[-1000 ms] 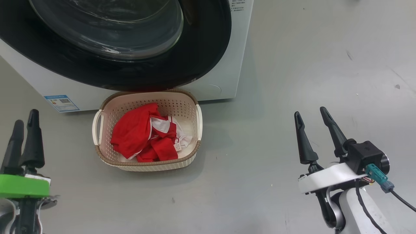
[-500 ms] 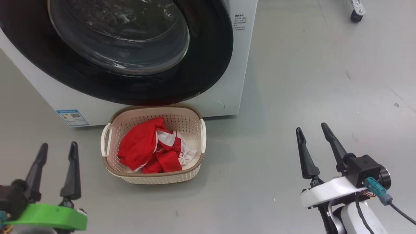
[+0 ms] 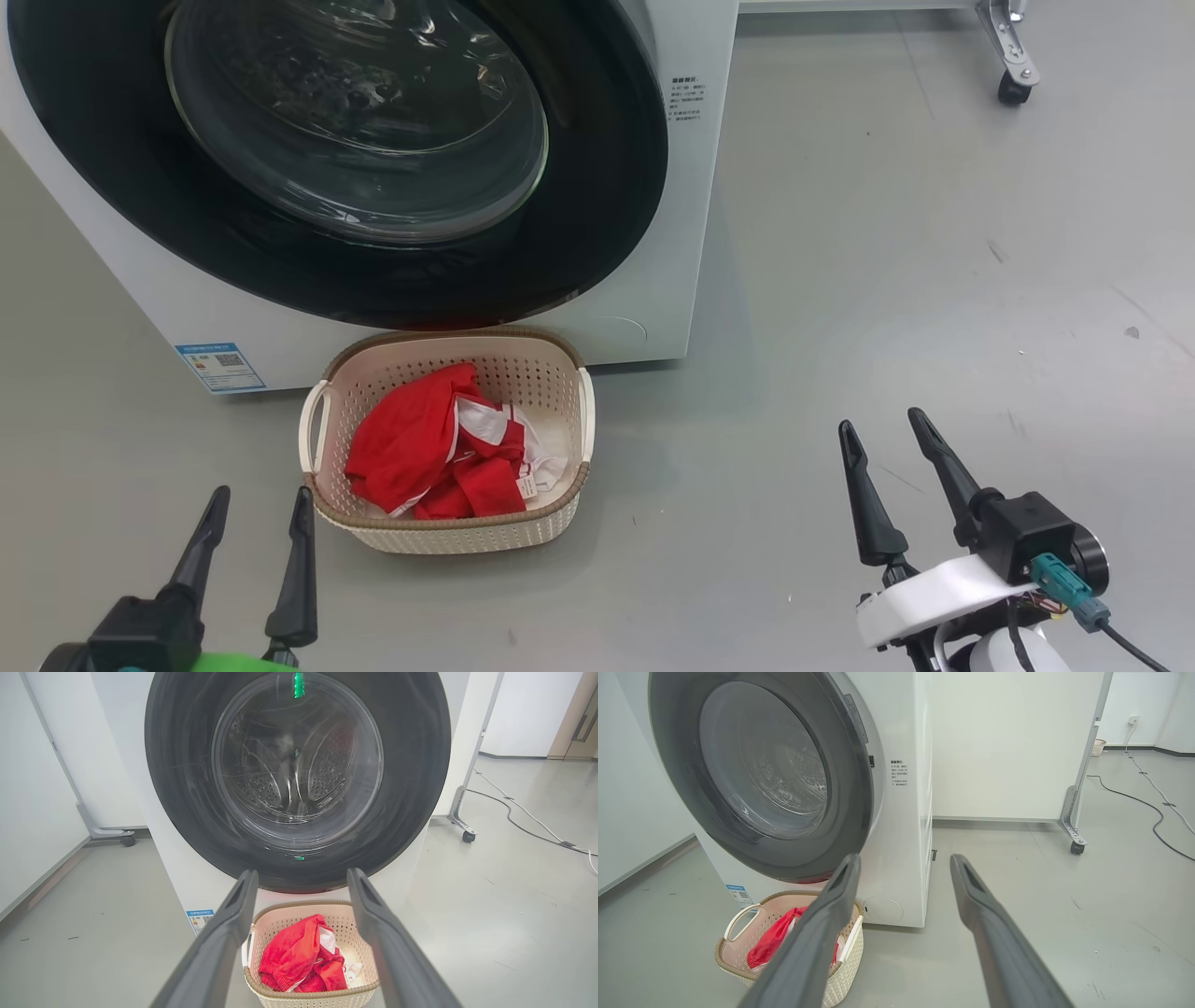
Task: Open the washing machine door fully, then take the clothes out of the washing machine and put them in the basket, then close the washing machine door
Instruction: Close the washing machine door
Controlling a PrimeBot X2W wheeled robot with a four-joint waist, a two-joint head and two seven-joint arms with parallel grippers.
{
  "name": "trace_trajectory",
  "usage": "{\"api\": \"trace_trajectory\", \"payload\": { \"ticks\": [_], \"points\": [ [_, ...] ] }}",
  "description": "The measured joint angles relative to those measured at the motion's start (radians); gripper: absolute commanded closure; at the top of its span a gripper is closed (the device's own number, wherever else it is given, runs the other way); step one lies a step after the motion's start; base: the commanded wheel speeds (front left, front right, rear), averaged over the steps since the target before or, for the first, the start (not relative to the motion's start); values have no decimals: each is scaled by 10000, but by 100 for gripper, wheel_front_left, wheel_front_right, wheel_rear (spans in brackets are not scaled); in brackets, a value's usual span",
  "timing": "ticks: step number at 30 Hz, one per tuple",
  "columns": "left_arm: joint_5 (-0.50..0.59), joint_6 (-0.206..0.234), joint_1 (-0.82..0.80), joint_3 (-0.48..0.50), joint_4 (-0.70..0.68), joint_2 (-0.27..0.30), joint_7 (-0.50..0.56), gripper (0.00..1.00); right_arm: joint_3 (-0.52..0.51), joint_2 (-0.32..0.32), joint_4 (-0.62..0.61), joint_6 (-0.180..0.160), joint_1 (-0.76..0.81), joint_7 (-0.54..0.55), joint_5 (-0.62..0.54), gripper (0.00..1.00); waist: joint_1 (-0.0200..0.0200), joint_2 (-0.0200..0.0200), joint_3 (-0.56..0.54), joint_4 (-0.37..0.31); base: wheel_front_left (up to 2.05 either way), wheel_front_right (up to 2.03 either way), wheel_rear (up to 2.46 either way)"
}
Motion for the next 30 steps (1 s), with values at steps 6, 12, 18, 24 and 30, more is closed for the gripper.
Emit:
{"api": "trace_trajectory", "payload": {
  "ticks": [6, 12, 18, 24, 30],
  "points": [
    [42, 226, 85, -159, 73, -190, -92, 0, -2, 50, -8, -4, 149, 0, 0, 0, 0, 0, -61, -17, 0, 0, 0],
    [82, 334, 169, -240, 148, -387, -188, 0, 8, 71, -12, -17, 171, 0, -2, 0, 0, 0, -151, -40, 0, 0, 0],
    [119, 424, 177, -318, 209, -397, -276, 0, 27, 75, -12, -17, 265, 0, -96, 0, 0, 0, -256, -52, 0, 0, 0],
    [151, 435, 181, -353, 236, -412, -309, 0, 31, 82, -13, -17, 305, 0, -96, 0, 0, 0, -317, -57, 0, 0, 0],
    [209, 512, 183, -385, 268, -445, -322, 0, 61, 90, -19, -13, 309, 0, -98, 0, 0, 0, -374, -64, 0, 0, 0]
  ]
}}
